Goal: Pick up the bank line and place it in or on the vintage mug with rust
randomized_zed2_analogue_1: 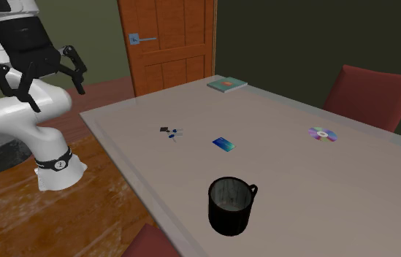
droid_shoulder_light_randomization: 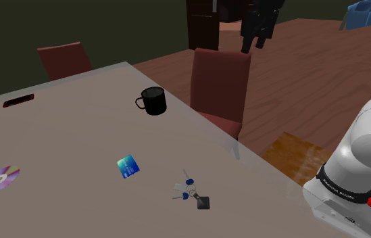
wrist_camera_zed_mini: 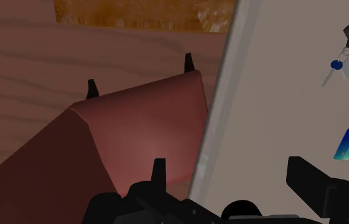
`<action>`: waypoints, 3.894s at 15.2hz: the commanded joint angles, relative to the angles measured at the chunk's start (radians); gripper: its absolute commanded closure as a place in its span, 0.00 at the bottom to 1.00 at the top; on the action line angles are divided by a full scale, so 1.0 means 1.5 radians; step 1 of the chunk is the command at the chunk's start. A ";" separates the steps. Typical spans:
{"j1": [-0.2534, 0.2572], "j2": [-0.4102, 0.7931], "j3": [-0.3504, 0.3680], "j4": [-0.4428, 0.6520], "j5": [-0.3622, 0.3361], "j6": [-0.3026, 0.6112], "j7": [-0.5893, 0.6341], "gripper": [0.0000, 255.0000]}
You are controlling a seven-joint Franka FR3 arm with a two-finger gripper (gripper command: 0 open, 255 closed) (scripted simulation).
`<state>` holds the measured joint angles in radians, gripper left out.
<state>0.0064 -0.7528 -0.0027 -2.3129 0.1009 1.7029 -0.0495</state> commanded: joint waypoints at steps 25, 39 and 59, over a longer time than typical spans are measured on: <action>0.016 0.381 0.368 0.107 -0.047 0.282 0.454 0.00; 0.155 0.803 0.398 0.439 -0.354 0.246 0.775 0.00; 0.199 0.900 0.366 0.495 -0.403 0.270 0.810 1.00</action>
<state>0.3059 0.5953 0.5479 -1.5684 -0.5040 2.1094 1.1647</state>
